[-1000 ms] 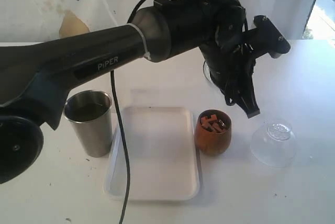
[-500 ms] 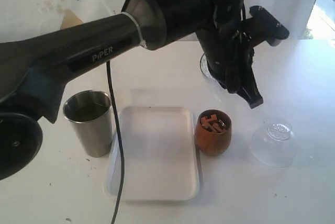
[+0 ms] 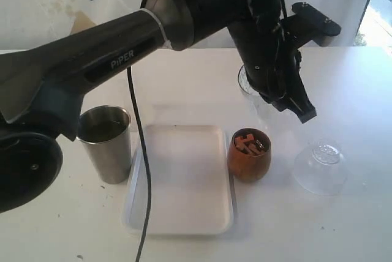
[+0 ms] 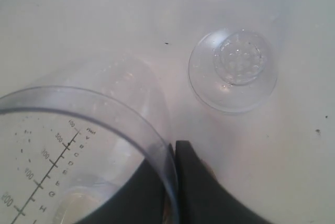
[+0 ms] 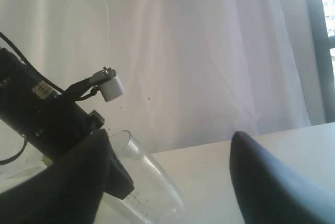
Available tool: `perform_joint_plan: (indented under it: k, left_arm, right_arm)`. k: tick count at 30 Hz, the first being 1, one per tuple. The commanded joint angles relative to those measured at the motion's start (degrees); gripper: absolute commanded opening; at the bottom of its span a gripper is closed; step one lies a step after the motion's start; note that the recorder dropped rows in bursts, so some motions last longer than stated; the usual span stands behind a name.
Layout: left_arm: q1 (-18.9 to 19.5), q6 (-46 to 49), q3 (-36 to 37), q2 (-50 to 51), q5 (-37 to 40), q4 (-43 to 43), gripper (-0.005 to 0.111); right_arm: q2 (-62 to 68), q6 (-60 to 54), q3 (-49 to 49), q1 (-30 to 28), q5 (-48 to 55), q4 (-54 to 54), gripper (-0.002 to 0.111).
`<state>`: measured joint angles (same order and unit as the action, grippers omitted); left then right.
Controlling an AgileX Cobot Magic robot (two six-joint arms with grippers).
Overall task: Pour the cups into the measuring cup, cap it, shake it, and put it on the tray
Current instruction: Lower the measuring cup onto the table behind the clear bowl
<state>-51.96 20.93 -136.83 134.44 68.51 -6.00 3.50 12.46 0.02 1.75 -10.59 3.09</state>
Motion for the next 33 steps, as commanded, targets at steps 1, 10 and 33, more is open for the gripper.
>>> perform_joint_plan:
  k: [1,10,33]
  left_arm:
    - [-0.1,0.3,-0.5,1.6,-2.2,-0.8,0.000]
    - [-0.1,-0.1,-0.5,2.2,-5.3,-0.8,0.023]
    - [0.0,-1.6,-0.5,2.2,-20.9,3.4,0.040]
  right_arm:
    - [0.3,-0.1,0.0,-0.1,-0.1,0.1,0.061]
    - [0.3,-0.1,0.0,-0.1,-0.2,0.1,0.061]
    - [0.3,0.4,0.0,-0.1,-0.2,0.1,0.061]
